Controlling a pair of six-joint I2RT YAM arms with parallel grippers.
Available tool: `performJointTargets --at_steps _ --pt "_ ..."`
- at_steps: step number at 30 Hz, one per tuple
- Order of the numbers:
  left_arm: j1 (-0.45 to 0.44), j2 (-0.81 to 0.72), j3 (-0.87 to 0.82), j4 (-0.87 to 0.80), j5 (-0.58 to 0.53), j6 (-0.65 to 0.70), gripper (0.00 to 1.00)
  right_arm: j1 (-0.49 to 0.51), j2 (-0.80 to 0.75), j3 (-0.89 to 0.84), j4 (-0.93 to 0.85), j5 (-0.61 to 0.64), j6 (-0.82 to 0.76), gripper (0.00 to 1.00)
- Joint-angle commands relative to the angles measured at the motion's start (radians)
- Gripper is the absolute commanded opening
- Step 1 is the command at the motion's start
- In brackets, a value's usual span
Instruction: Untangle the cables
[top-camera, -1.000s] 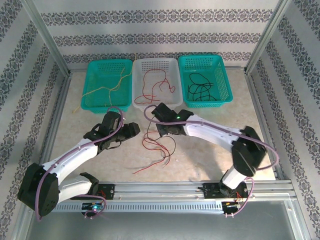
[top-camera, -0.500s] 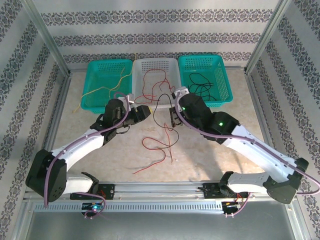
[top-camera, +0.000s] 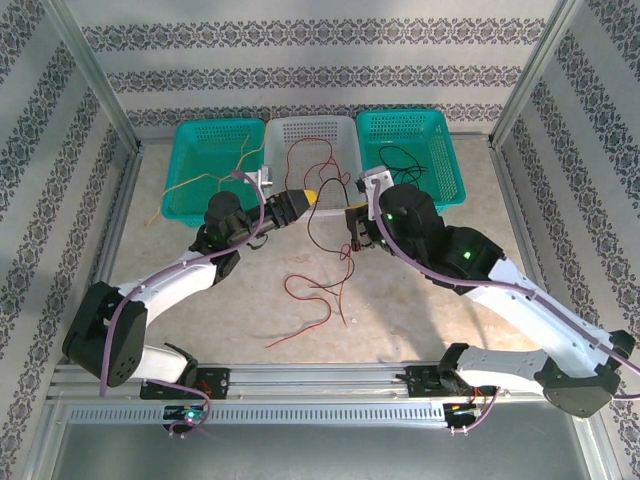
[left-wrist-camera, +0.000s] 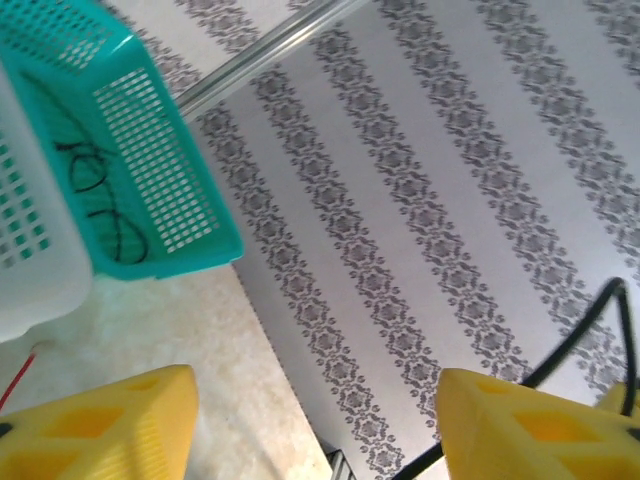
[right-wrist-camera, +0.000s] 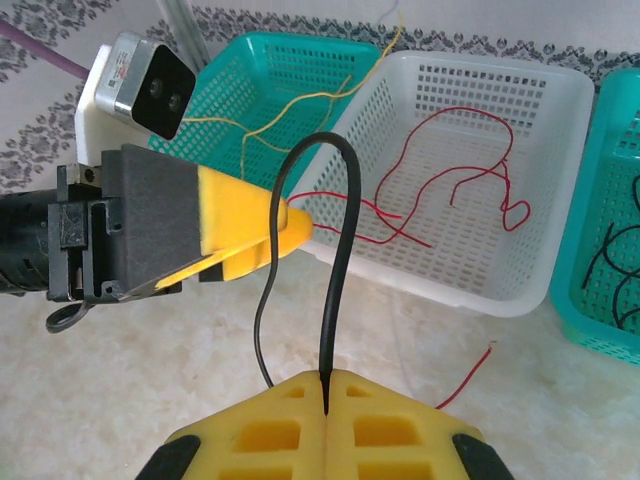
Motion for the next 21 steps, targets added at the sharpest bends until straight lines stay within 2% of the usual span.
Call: performJointTargets --at_steps 1,4,11,21 --pt "-0.008 -0.027 -0.010 0.162 0.052 -0.020 0.72 -0.004 -0.034 0.038 0.030 -0.028 0.016 0.00" --pt "-0.007 -0.027 0.014 0.152 0.085 0.001 0.78 -0.021 -0.049 0.038 0.033 -0.051 0.028 0.00" --pt "-0.025 -0.042 0.093 -0.041 0.121 0.148 0.78 -0.078 -0.084 0.013 0.065 -0.133 0.079 0.00" --pt "-0.053 -0.060 0.149 -0.189 0.145 0.288 0.67 -0.119 -0.080 0.015 0.101 -0.230 0.120 0.00"
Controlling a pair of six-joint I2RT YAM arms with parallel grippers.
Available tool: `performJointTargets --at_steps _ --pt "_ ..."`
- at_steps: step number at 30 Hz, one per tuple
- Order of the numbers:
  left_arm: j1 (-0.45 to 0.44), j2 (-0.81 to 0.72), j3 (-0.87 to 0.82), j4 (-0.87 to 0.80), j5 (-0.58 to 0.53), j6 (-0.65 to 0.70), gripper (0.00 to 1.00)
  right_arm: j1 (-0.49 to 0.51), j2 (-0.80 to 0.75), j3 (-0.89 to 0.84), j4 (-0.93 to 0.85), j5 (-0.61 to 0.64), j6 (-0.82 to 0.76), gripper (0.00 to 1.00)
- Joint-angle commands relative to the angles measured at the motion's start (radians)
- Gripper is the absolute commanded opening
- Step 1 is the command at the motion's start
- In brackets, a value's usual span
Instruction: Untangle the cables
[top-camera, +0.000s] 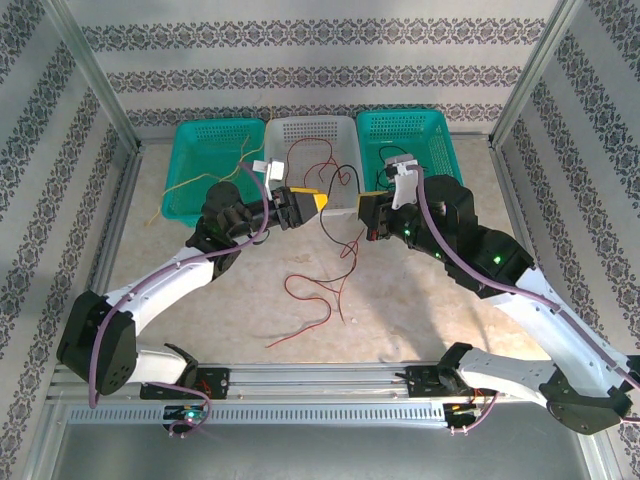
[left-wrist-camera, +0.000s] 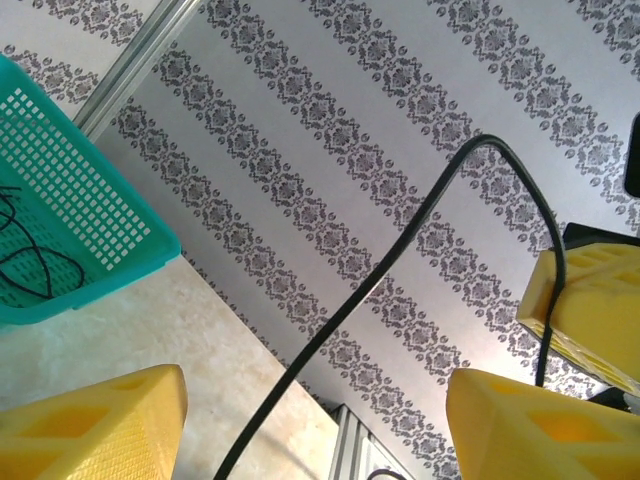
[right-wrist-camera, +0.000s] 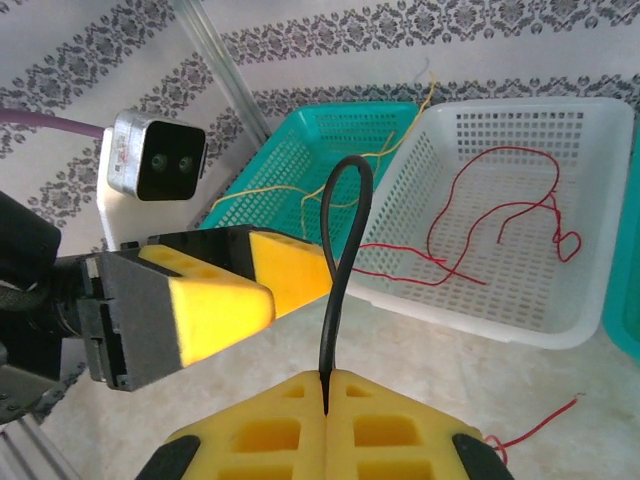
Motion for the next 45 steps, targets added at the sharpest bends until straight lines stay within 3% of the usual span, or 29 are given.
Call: performJointTargets --at_steps 1,7,15,22,33,34,37,39,41,45 --pt "-0.014 -0.015 0.042 -0.074 0.026 0.088 0.66 -0.011 -0.001 0.003 0.041 -0.052 0.025 0.00" --pt "-0.017 -0.013 0.061 -0.107 -0.008 0.137 0.57 -0.012 0.000 0.002 0.053 -0.077 0.038 0.00" --pt "-0.024 0.022 0.060 -0.030 0.015 0.093 0.44 -0.014 -0.002 -0.023 0.080 -0.096 0.068 0.00" --pt "-0.026 0.034 0.066 -0.036 0.013 0.096 0.42 -0.017 -0.006 -0.037 0.097 -0.125 0.087 0.00" --pt "-0.024 -0.006 0.101 -0.031 -0.020 0.043 0.04 -0.037 -0.022 -0.071 0.087 -0.095 0.101 0.01" --pt "-0.024 -0.015 0.108 -0.057 -0.036 0.050 0.00 -0.039 -0.027 -0.077 0.084 -0.084 0.103 0.11" --pt "-0.021 -0.045 0.141 -0.168 -0.109 0.101 0.00 -0.044 -0.040 -0.095 0.062 -0.039 0.107 0.39" --pt "-0.015 -0.060 0.166 -0.233 -0.149 0.120 0.00 -0.046 -0.051 -0.111 0.046 -0.016 0.108 0.48" --pt "-0.002 -0.069 0.200 -0.285 -0.168 0.120 0.00 -0.052 -0.065 -0.132 0.035 -0.005 0.115 0.64" --pt "0.023 -0.082 0.252 -0.329 -0.167 0.087 0.00 -0.053 -0.079 -0.183 0.040 -0.027 0.131 0.67"
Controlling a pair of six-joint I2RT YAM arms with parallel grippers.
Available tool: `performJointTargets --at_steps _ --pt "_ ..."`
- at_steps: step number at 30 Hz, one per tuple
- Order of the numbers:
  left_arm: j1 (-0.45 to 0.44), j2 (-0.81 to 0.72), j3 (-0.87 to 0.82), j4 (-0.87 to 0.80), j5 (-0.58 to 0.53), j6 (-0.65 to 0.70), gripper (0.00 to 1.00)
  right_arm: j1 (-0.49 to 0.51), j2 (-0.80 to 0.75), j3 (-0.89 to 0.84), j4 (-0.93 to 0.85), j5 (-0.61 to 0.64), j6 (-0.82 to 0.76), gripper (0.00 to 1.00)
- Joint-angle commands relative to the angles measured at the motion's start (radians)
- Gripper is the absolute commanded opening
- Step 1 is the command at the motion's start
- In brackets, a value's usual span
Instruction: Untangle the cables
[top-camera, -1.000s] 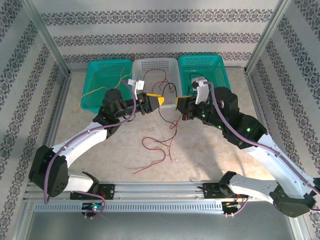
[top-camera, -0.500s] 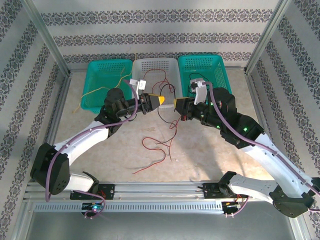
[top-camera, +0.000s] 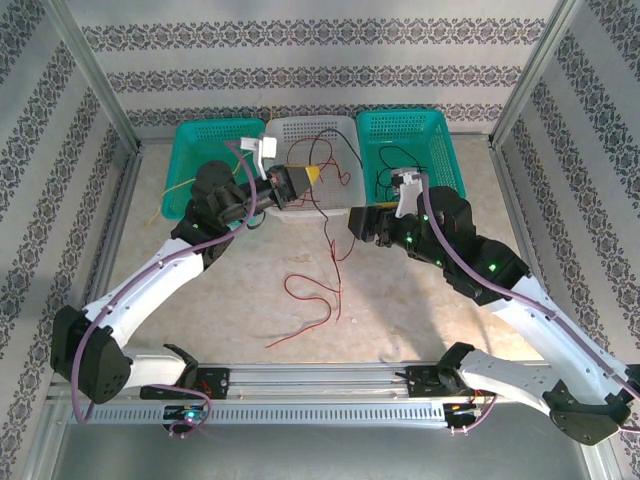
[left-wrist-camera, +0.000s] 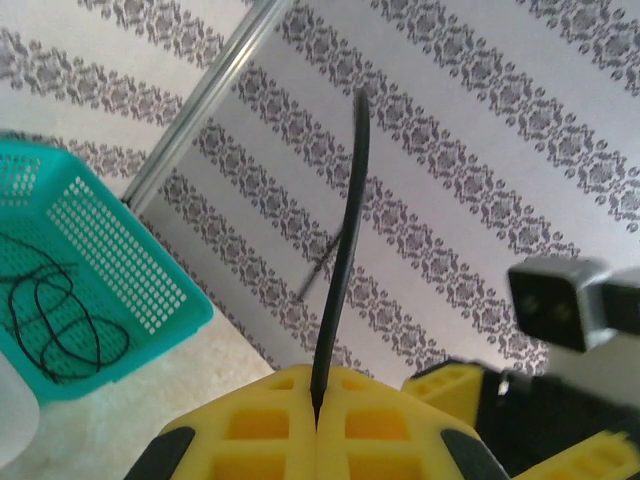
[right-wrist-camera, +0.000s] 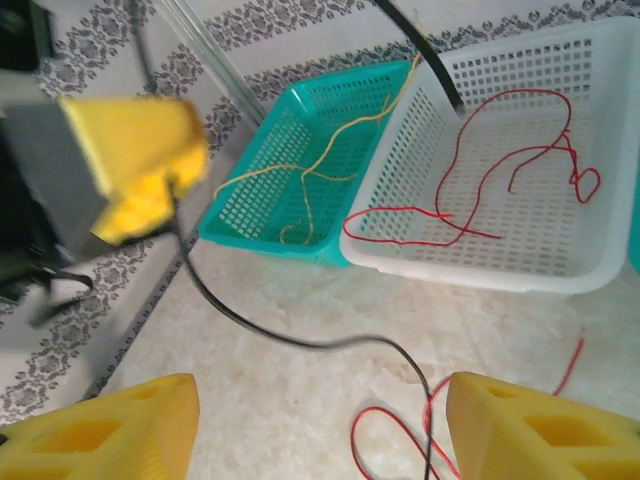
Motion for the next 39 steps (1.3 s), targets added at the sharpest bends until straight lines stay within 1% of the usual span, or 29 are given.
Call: performJointTargets --at_steps 1,3,6,10,12,15,18,20,23,26,28,30,34,39 --pt "0.023 -0.029 0.048 -0.056 -0.023 -0.012 0.00 -0.007 -0.012 -0.047 -0.003 0.007 0.025 0.67" --pt "0.025 -0.034 0.058 -0.041 -0.023 -0.032 0.00 -0.007 0.001 -0.077 0.017 -0.016 0.051 0.68" --pt "0.026 -0.041 0.078 -0.033 -0.023 -0.051 0.00 -0.005 0.034 -0.115 0.056 -0.061 0.091 0.65" --pt "0.036 -0.054 0.105 -0.025 -0.026 -0.069 0.00 0.006 0.068 -0.199 0.136 -0.061 0.116 0.64" --pt "0.044 -0.056 0.120 -0.026 -0.026 -0.078 0.00 -0.004 0.091 -0.229 0.154 -0.078 0.138 0.60" --pt "0.062 -0.062 0.140 -0.024 -0.026 -0.108 0.00 -0.004 0.099 -0.255 0.174 -0.080 0.149 0.58" --pt "0.089 -0.068 0.141 0.006 -0.040 -0.163 0.00 -0.010 0.094 -0.295 0.213 -0.080 0.166 0.59" --pt "0.111 -0.066 0.134 0.054 -0.054 -0.230 0.00 -0.019 0.102 -0.336 0.265 -0.108 0.194 0.59" --pt "0.147 -0.050 0.118 0.163 -0.032 -0.334 0.00 -0.021 0.142 -0.378 0.322 -0.137 0.227 0.58" --pt "0.170 -0.035 0.111 0.228 -0.013 -0.401 0.00 -0.024 0.180 -0.403 0.329 -0.124 0.241 0.55" --pt "0.180 -0.033 0.118 0.230 0.000 -0.410 0.00 -0.030 0.187 -0.404 0.322 -0.124 0.240 0.53" --pt "0.188 -0.038 0.127 0.207 0.005 -0.407 0.00 -0.030 0.174 -0.395 0.302 -0.112 0.225 0.53" --pt "0.194 -0.032 0.158 0.193 0.033 -0.410 0.00 -0.031 0.124 -0.343 0.244 -0.087 0.179 0.56" --pt "0.195 -0.022 0.168 0.228 0.047 -0.437 0.00 -0.021 0.095 -0.246 0.234 -0.123 0.133 0.59"
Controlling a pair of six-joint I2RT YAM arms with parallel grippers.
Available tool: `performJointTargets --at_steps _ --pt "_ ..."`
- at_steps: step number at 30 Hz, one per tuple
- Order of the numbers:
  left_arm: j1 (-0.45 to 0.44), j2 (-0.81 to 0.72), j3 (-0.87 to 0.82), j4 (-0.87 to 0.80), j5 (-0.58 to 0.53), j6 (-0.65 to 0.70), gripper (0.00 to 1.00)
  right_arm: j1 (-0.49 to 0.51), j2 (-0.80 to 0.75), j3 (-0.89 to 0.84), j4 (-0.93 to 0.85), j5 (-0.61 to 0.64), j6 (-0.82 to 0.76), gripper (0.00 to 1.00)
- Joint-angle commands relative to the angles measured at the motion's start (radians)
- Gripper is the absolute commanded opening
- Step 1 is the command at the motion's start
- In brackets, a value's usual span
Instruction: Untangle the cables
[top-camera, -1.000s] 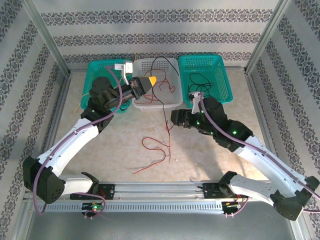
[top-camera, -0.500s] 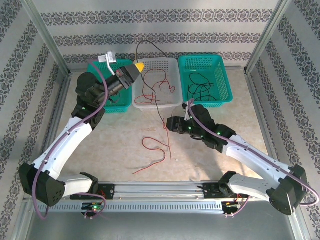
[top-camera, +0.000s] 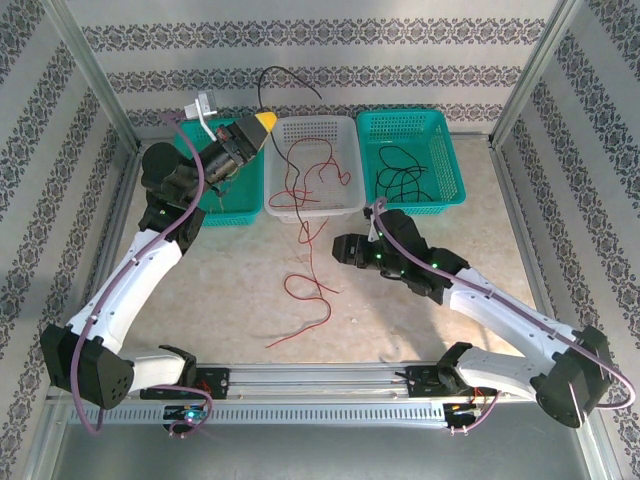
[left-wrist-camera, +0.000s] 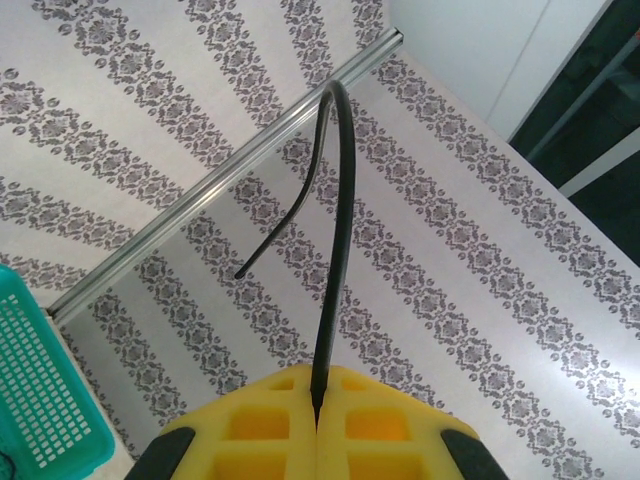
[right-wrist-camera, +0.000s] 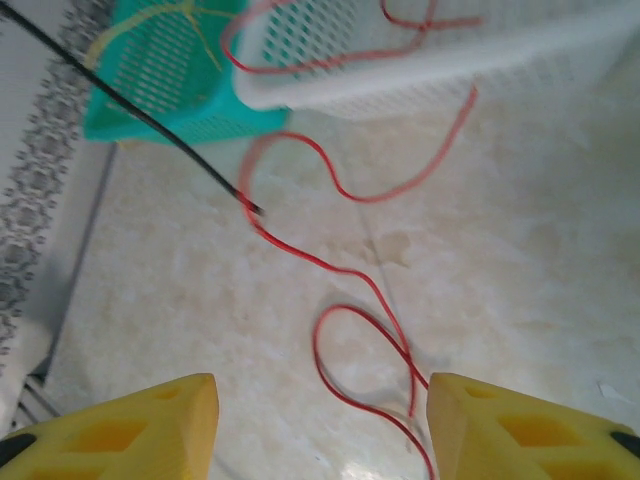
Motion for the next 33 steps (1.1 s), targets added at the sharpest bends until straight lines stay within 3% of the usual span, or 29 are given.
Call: performJointTargets --at_steps 1,10,21,26,33 --pt "0.011 0.007 0.042 0.088 0.039 -0.040 0.00 0.012 -0.035 0.103 0.002 -0.009 -0.066 0.60" --pt "0.009 0.042 0.056 0.074 0.108 -0.073 0.00 0.077 0.042 0.480 -0.097 -0.005 -0.275 0.69" --pt "-0.014 0.065 0.081 0.043 0.175 -0.054 0.00 0.102 0.244 0.757 -0.169 -0.080 -0.366 0.63" --pt "-0.034 0.083 0.107 0.034 0.215 -0.042 0.00 0.121 0.299 0.821 -0.193 -0.077 -0.380 0.54" --pt "-0.052 0.082 0.107 0.002 0.225 -0.001 0.00 0.136 0.292 0.824 -0.191 -0.049 -0.395 0.16"
